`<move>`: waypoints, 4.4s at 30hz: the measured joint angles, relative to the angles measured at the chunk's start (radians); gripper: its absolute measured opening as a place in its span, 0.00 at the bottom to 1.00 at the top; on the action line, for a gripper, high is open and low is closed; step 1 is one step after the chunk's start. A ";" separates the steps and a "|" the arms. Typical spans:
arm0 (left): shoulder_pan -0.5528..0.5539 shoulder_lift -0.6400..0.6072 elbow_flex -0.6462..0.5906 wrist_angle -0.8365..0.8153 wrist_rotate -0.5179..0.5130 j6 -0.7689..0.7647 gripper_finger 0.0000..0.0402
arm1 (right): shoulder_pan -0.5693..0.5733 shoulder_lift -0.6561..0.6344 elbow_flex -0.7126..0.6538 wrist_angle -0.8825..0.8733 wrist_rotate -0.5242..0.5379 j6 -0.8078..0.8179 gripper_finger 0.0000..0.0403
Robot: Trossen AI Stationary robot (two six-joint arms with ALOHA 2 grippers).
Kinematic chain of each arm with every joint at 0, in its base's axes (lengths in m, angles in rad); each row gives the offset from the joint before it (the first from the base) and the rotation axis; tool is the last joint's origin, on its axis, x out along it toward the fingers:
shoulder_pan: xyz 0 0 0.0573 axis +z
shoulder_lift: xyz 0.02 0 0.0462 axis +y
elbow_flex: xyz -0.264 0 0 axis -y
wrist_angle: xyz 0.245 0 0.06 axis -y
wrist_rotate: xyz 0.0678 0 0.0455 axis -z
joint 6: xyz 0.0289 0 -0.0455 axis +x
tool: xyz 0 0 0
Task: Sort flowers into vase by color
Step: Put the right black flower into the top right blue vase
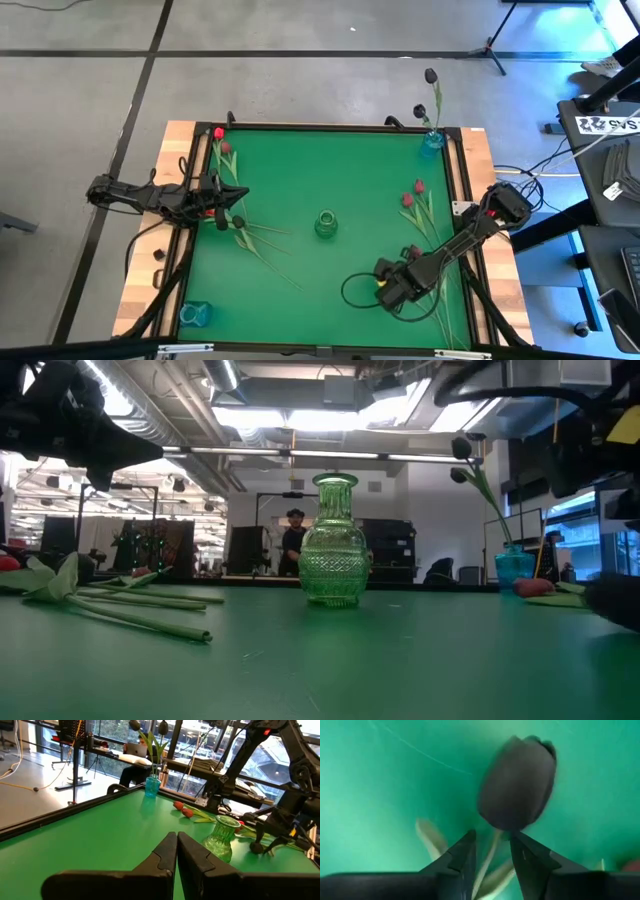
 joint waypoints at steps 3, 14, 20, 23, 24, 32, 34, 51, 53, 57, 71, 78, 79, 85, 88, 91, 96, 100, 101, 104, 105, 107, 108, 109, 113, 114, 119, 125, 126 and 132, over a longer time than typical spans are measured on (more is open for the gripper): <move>0.000 0.000 0.000 0.000 0.000 0.000 0.03 | 0.000 0.000 0.005 -0.043 -0.021 0.010 0.29; 0.000 0.000 0.000 0.000 0.000 0.000 0.03 | -0.013 0.006 0.008 -0.016 -0.026 0.008 0.29; 0.000 0.000 0.000 0.000 0.000 0.000 0.03 | -0.012 0.006 0.008 -0.013 -0.022 0.008 0.28; 0.000 0.000 0.000 0.000 0.000 0.000 0.03 | -0.011 0.006 0.008 -0.001 -0.014 0.009 0.25; 0.000 0.000 0.000 0.000 0.000 0.000 0.03 | -0.011 0.006 0.008 0.005 -0.012 0.014 0.23; 0.000 0.000 0.000 0.000 0.000 0.000 0.03 | -0.013 0.000 -0.030 0.063 -0.031 0.020 0.03; 0.000 0.000 0.000 0.000 0.000 0.000 0.03 | -0.024 -0.007 -0.019 0.047 -0.027 0.018 0.02; 0.000 0.000 0.000 0.000 0.000 0.000 0.03 | -0.154 -0.251 0.125 -0.053 0.366 -0.151 0.01; 0.000 0.000 0.000 0.000 0.000 0.000 0.03 | -0.169 -0.292 0.125 -0.053 0.403 -0.170 0.01; 0.000 0.000 0.000 0.000 0.000 0.000 0.03 | -0.197 -0.366 0.125 -0.059 0.480 -0.209 0.02; 0.000 0.000 0.000 0.000 0.000 0.000 0.03 | -0.412 -0.712 0.126 -0.305 1.330 -0.189 0.01; 0.000 0.000 0.000 -0.001 0.000 0.000 0.03 | -0.660 -0.754 0.125 -0.362 1.501 -0.206 0.01; 0.000 0.000 0.000 -0.001 0.000 0.000 0.03 | -0.707 -0.756 0.117 -0.369 1.502 -0.206 0.01; 0.000 0.000 0.000 -0.001 0.000 0.000 0.03 | -0.947 -0.752 0.078 -0.327 1.507 -0.168 0.02; 0.000 0.000 0.000 0.000 0.000 0.000 0.03 | -1.042 -0.747 0.075 -0.217 1.509 -0.170 0.02; 0.000 0.000 0.000 -0.001 0.000 0.000 0.03 | -1.134 -0.734 0.075 -0.077 1.507 -0.267 0.02; 0.000 0.000 0.000 0.000 0.000 0.000 0.03 | -1.260 -0.695 0.075 0.142 1.486 -0.557 0.02; 0.000 0.000 0.000 0.000 0.000 0.000 0.03 | -1.315 -0.685 0.075 0.388 1.370 -0.778 0.02; 0.000 0.000 0.000 -0.001 0.000 0.000 0.03 | -1.328 -0.681 0.075 0.456 1.318 -0.827 0.02; 0.000 0.000 0.000 0.000 0.000 0.000 0.03 | -1.372 -0.667 0.075 0.623 1.189 -0.969 0.02; 0.000 0.000 0.000 0.000 0.000 0.000 0.03 | -1.382 -0.666 0.075 0.646 1.160 -0.996 0.02; 0.000 0.000 0.000 0.000 0.000 0.000 0.03 | -1.398 -0.666 0.075 0.653 1.128 -1.008 0.02; 0.000 0.000 0.000 0.000 0.000 0.000 0.03 | -1.404 -0.665 0.073 0.653 1.124 -1.009 0.02; 0.000 0.000 0.000 0.000 0.000 0.000 0.03 | -1.409 -0.665 0.064 0.653 1.111 -1.009 0.02; 0.000 0.000 0.000 0.000 0.000 0.000 0.03 | -1.407 -0.665 0.019 0.662 1.085 -1.007 0.02; 0.000 0.000 0.000 0.000 0.000 0.000 0.03 | -1.406 -0.665 0.004 0.674 1.083 -1.007 0.02; 0.000 0.000 0.000 0.000 0.000 0.000 0.03 | -1.406 -0.665 -0.072 0.754 1.078 -1.008 0.02; 0.000 0.000 0.000 0.000 0.000 0.000 0.03 | -1.406 -0.665 -0.122 0.819 1.076 -1.011 0.02; 0.000 0.000 0.000 0.000 0.000 0.000 0.03 | -1.406 -0.665 -0.122 0.828 1.076 -1.024 0.02; 0.000 0.000 0.000 0.000 0.000 0.000 0.03 | -1.406 -0.675 -0.122 0.909 1.058 -1.142 0.02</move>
